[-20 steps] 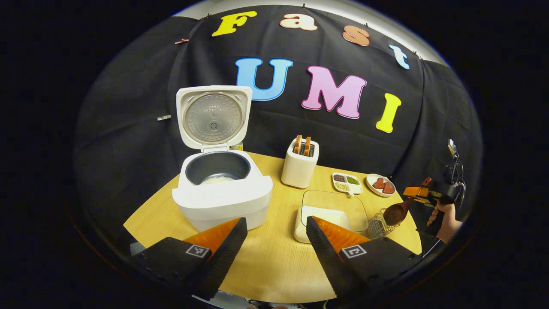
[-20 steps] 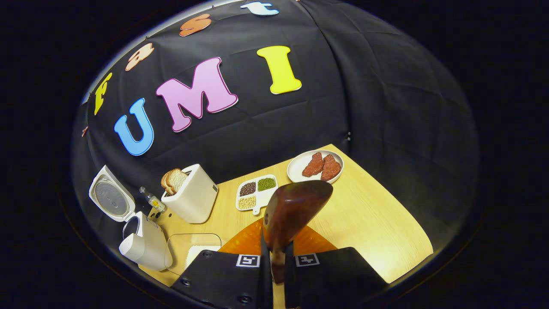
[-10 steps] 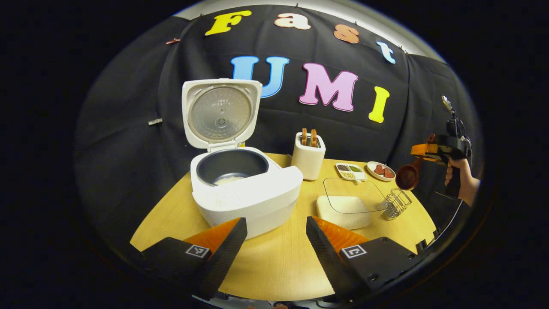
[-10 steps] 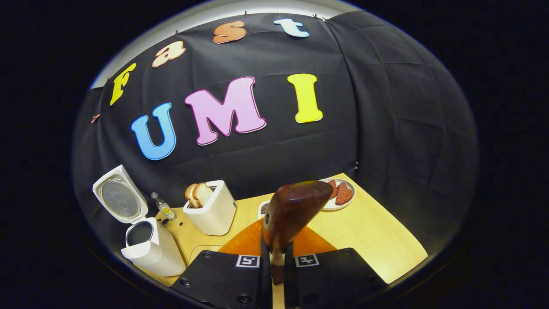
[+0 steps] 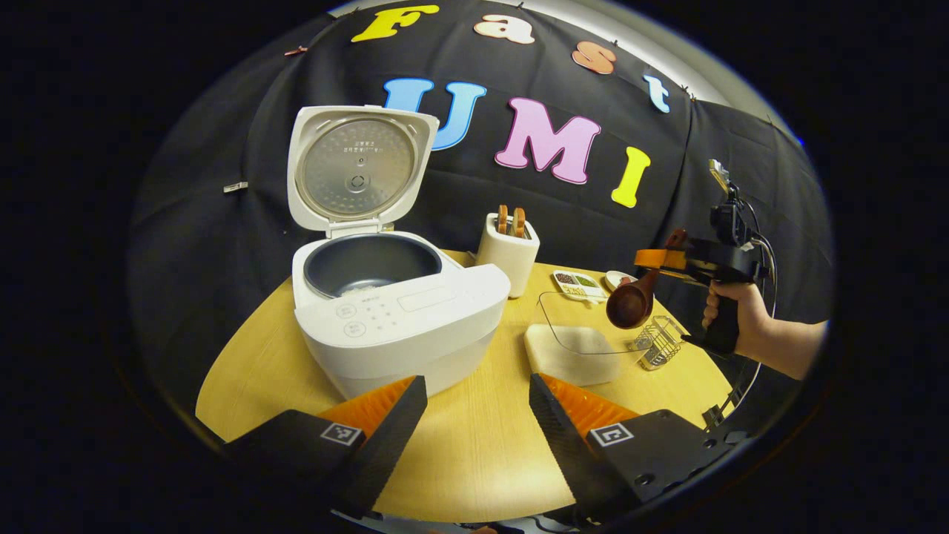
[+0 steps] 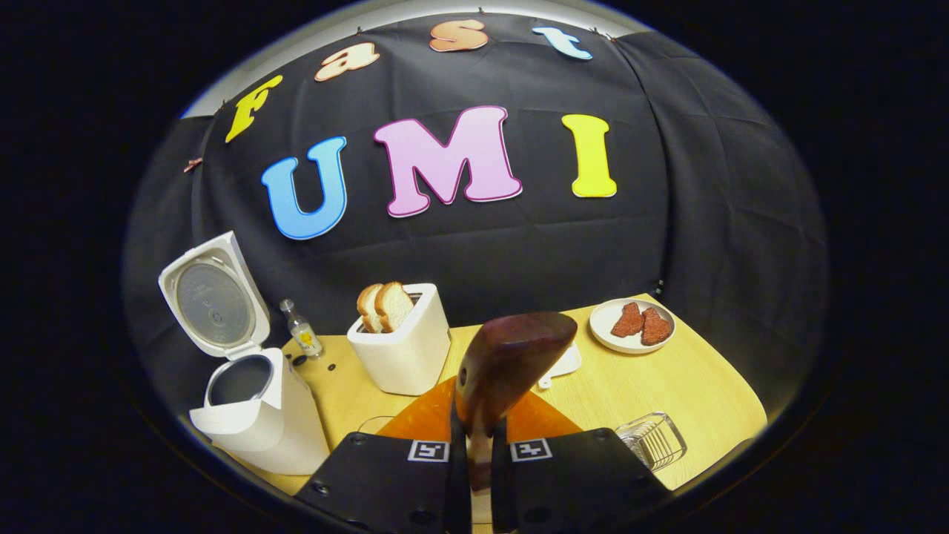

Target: Close the left gripper, press the button to open the rice cooker; take a wooden spoon from the chopstick holder with the right hand, scoop a spoonful of rice and pour it into the rice cooker, then put the wooden spoon back into the chopstick holder.

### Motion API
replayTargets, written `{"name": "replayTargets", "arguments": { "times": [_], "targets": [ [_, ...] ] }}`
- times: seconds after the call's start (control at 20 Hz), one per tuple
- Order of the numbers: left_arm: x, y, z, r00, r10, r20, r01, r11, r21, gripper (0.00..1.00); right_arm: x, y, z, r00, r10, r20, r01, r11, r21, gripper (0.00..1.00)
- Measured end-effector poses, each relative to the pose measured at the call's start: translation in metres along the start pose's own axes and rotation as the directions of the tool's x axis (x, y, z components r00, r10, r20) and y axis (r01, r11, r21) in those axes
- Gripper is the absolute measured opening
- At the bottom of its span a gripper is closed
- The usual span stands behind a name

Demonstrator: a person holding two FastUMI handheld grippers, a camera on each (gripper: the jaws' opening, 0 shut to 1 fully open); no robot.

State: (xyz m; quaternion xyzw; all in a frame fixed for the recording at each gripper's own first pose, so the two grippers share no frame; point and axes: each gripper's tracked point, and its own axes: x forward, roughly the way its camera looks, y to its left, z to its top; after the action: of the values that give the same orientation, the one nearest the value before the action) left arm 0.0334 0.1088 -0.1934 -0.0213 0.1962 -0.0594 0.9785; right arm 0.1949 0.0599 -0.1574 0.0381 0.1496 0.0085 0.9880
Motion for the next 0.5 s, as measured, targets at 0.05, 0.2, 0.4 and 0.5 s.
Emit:
{"name": "replayTargets", "arguments": {
  "times": [0.05,0.2,0.4,0.5],
  "targets": [
    [0.002,0.004,-0.002,1.000,0.000,-0.003,0.000,1.000,-0.001,0.96,0.009,0.001,-0.007,1.000,-0.009,0.008,0.009,1.000,-0.020,0.15],
    [0.004,0.018,-0.021,1.000,0.016,-0.026,-0.017,1.000,-0.013,0.96,0.028,-0.001,-0.030,0.999,-0.041,0.014,0.042,0.995,-0.088,0.15],
    [-0.001,0.036,-0.047,0.997,0.050,-0.058,-0.053,0.997,-0.055,0.96,0.043,0.009,-0.058,0.999,-0.053,0.001,0.053,0.994,-0.098,0.15],
    [-0.007,0.041,-0.057,0.996,0.063,-0.069,-0.067,0.995,-0.068,0.96,0.045,0.025,-0.073,0.999,-0.035,-0.024,0.033,0.996,-0.088,0.15]
  ]
}}
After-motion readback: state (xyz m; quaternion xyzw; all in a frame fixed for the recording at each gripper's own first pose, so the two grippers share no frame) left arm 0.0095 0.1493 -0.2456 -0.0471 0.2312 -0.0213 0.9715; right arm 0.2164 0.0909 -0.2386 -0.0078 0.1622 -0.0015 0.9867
